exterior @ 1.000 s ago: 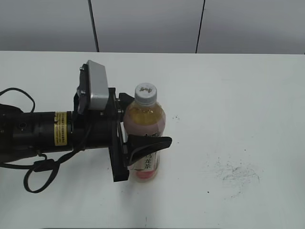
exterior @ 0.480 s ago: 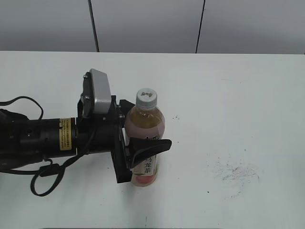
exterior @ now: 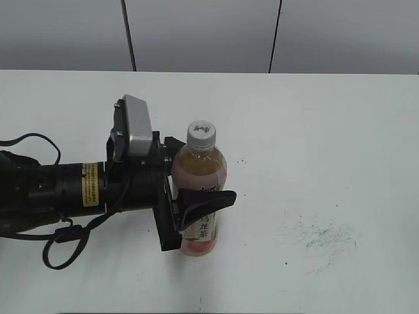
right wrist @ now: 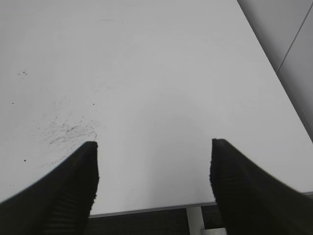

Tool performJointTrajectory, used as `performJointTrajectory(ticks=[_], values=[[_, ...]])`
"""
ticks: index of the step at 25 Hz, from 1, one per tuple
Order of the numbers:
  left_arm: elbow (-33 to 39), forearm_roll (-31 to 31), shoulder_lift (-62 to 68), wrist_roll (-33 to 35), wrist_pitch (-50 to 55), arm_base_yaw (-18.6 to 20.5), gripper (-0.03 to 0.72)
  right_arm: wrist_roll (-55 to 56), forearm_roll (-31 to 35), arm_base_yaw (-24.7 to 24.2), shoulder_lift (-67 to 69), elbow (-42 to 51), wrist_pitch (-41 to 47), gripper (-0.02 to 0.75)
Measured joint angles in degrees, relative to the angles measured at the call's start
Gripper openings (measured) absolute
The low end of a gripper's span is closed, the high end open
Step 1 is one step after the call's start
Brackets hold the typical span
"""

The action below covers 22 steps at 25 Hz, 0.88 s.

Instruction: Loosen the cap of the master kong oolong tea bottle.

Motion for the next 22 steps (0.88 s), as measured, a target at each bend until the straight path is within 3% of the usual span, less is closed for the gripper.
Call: performJointTrajectory(ticks=[14,22], values=[[0.0,0.0,0.0,0.0,-0.1,0.0,0.447,-0.8,2.4,0.0,2.0,0.0,0.0,0.536],[0.0,0.0,0.0,0.0,-0.1,0.0,0.447,-22.2,14.5,0.1,20.7,-4.0,-6.3,0.536]])
